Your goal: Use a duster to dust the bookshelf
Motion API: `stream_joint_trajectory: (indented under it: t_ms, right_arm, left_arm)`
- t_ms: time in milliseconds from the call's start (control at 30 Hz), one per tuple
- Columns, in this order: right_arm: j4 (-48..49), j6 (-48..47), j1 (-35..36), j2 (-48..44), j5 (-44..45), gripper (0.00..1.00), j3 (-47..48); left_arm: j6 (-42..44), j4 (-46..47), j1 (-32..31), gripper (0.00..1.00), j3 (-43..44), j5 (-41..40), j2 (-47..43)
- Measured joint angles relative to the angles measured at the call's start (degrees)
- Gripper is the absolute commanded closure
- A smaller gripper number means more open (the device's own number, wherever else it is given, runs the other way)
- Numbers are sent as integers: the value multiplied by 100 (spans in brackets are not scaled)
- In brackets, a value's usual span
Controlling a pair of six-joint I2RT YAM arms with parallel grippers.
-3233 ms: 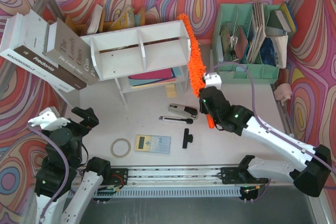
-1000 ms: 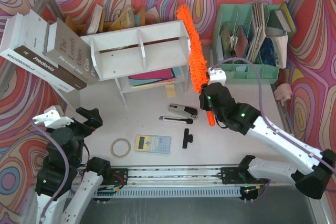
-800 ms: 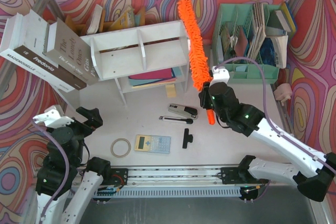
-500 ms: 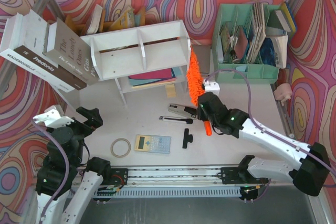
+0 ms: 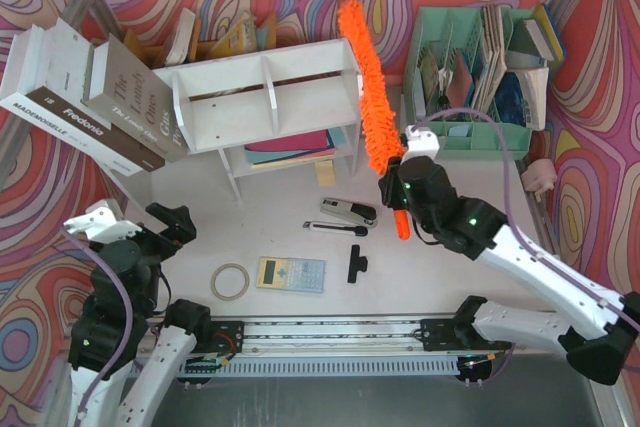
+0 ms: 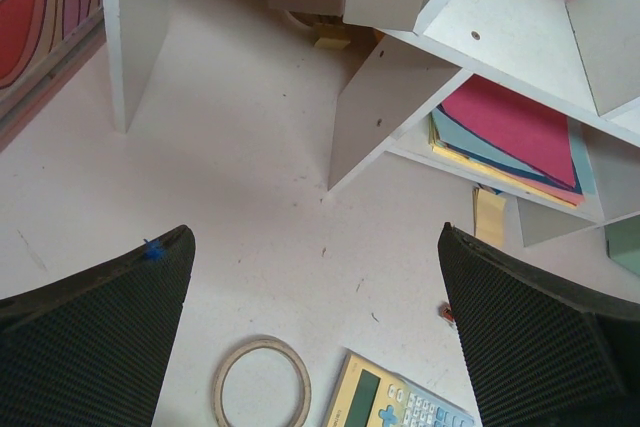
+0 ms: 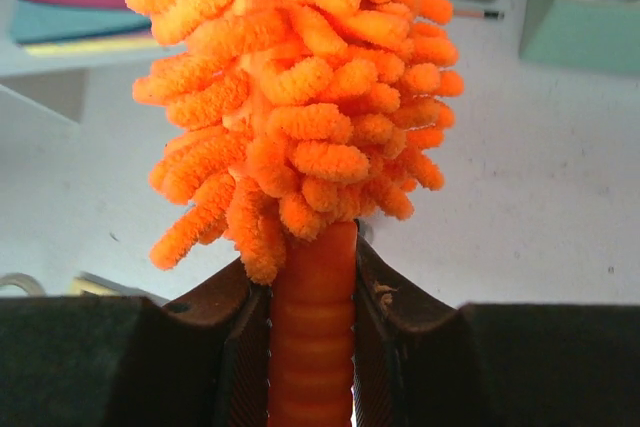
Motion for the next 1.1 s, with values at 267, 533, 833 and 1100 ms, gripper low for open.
stream_joint_trajectory:
  t_ms: [267,533,833,1100]
  right_arm:
    - [282,76,4,-284,-107,100,-116]
    - [387,660,0,214,-531,100,-1152]
    - [42,623,-2,262,-417,100,-601]
    - [302,472,0,-160,-330,100,-278]
  left_arm:
    - [2,0,0,1,0,4,66]
    - [2,0,0,2,0,4,151]
    - [2,0,0,2,0,4,151]
    - [2,0,0,1,0,4,140]
